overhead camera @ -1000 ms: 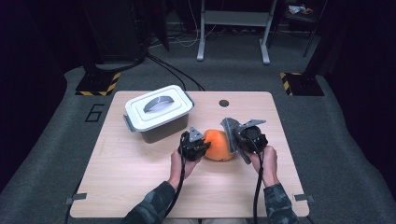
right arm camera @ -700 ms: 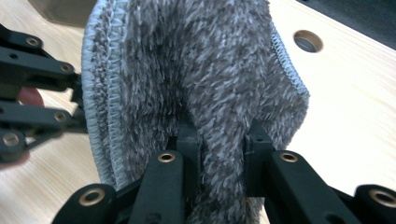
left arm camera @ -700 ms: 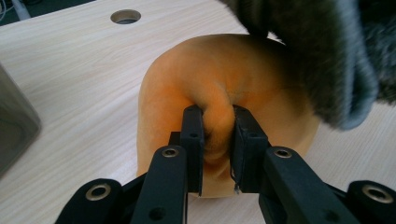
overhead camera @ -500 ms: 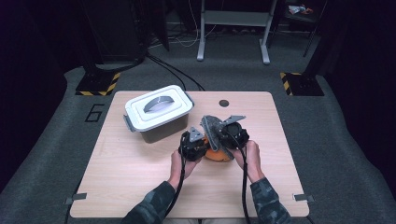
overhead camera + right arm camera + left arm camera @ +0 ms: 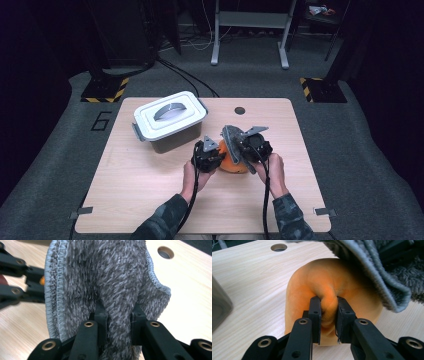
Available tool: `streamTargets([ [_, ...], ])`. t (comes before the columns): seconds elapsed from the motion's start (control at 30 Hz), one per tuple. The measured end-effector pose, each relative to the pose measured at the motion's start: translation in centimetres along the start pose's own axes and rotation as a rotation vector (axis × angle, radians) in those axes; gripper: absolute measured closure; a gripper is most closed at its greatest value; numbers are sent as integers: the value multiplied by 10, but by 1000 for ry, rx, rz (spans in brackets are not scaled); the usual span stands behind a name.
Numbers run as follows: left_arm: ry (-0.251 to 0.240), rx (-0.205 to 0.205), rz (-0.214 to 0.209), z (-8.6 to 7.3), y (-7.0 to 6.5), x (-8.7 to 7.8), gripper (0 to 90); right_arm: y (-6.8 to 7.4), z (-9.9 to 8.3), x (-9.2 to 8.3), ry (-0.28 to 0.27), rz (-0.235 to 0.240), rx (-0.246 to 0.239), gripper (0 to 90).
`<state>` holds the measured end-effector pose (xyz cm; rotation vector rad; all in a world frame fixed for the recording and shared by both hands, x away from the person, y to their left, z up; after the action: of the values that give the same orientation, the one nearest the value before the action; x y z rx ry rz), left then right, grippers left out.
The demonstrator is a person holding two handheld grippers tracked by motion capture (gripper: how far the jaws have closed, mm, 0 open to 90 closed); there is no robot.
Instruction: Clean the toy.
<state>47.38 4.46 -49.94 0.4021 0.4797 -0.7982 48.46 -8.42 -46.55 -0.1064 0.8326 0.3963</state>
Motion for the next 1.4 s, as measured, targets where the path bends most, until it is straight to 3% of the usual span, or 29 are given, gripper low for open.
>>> streamTargets([
  [0.43,1,4,-1,0,0,1,769,-33,-29,9,67,-47,69,734],
  [0.73,-1,7,-4,-1,1,0,770,-52,-49,31,140,-84,112,734],
  [0.9,-5,-1,2,-2,1,0,769,-60,-59,50,181,-80,140,733],
  [0.93,-1,-1,0,-2,1,0,769,-58,-60,51,190,-79,164,732],
  [1.0,-2,-3,1,-3,2,0,769,-59,-59,51,190,-78,157,732],
  [1.2,-3,-6,5,-3,3,-1,768,-65,-47,27,113,-96,162,737],
  [1.3,-3,-7,6,-3,3,-1,768,-60,-34,5,47,-101,144,738],
  [1.4,-4,-7,5,-3,3,-1,767,-44,-20,-15,-9,-78,119,737],
])
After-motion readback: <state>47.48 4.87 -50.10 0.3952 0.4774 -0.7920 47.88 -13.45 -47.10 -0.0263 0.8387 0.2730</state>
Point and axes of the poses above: each handheld gripper's, and its own axes: x roughly forward along the jaws, z roughly out of its top, y roughly to its left, the point moved 7 cm from there along x, roughly forward along the jaws, and after that the axes turned 15 degrees about x, right-handed, at the moved point
